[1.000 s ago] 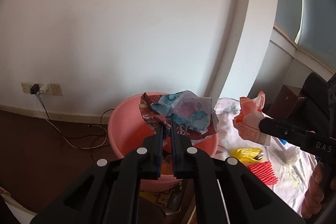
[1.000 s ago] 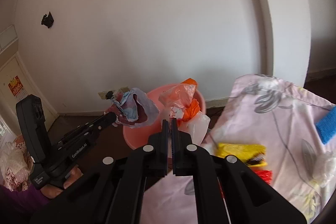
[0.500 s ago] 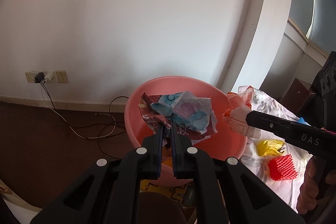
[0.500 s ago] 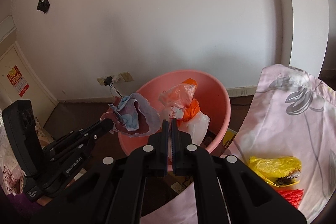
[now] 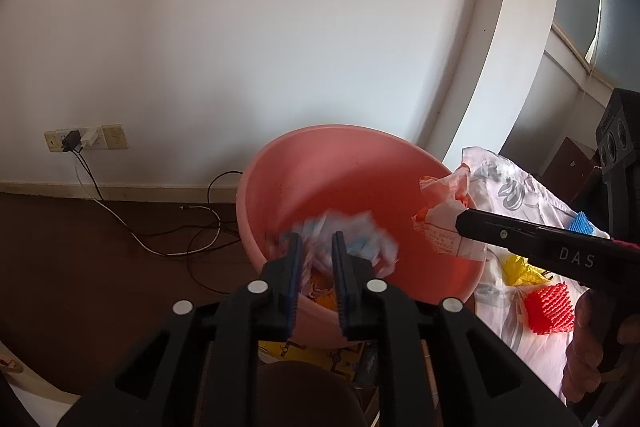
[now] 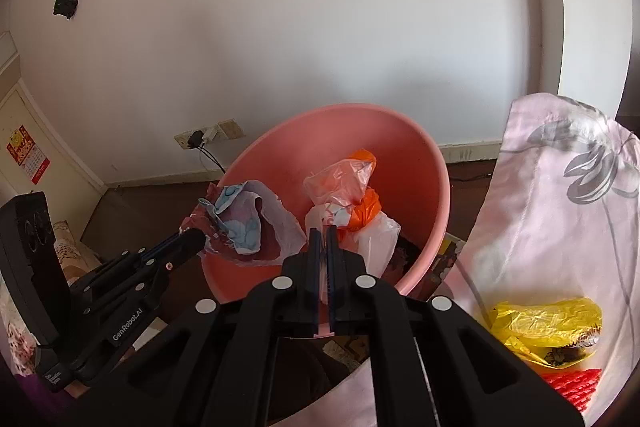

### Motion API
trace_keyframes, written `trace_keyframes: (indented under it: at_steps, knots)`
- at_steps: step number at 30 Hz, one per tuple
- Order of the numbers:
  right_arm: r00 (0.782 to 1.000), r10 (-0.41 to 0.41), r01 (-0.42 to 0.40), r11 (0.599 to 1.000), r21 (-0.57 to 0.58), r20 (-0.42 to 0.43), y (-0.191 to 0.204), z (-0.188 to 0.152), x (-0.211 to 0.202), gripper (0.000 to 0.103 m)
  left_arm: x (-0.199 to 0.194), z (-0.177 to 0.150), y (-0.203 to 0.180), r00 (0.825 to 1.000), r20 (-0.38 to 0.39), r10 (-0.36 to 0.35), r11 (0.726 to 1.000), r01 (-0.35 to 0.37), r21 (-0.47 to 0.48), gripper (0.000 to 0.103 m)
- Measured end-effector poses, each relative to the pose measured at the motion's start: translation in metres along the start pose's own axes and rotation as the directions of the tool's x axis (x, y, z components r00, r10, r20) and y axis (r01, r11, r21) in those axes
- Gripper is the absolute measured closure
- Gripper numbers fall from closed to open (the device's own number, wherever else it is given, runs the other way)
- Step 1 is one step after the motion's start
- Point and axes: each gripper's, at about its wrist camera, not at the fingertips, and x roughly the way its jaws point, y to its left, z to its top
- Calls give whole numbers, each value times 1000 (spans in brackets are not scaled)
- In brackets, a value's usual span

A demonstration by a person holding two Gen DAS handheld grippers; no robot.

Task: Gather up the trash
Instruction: 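Open both tools to drop the wrapper and orange bag into the bucket, then move both open tools back over the remaining trash on the bed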

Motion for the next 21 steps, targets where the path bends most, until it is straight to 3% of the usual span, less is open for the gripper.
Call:
trace_keyframes:
  at_steps: [3, 9, 21]
  knots:
    - [1000, -1, 1, 1000, 2, -9, 1, 1, 2, 97, -1, 0, 0, 1000, 4, 6, 1000, -6, -9, 71]
    - [1000, 2, -2, 1000, -4, 6, 3, 0, 0, 79, -5, 1, 2, 1000, 11, 1, 1000, -1, -20, 70]
    - [997, -37, 39, 999, -32, 63, -2, -12, -36, 79, -21, 2, -22, 998, 35, -60, 998, 60, 20, 70]
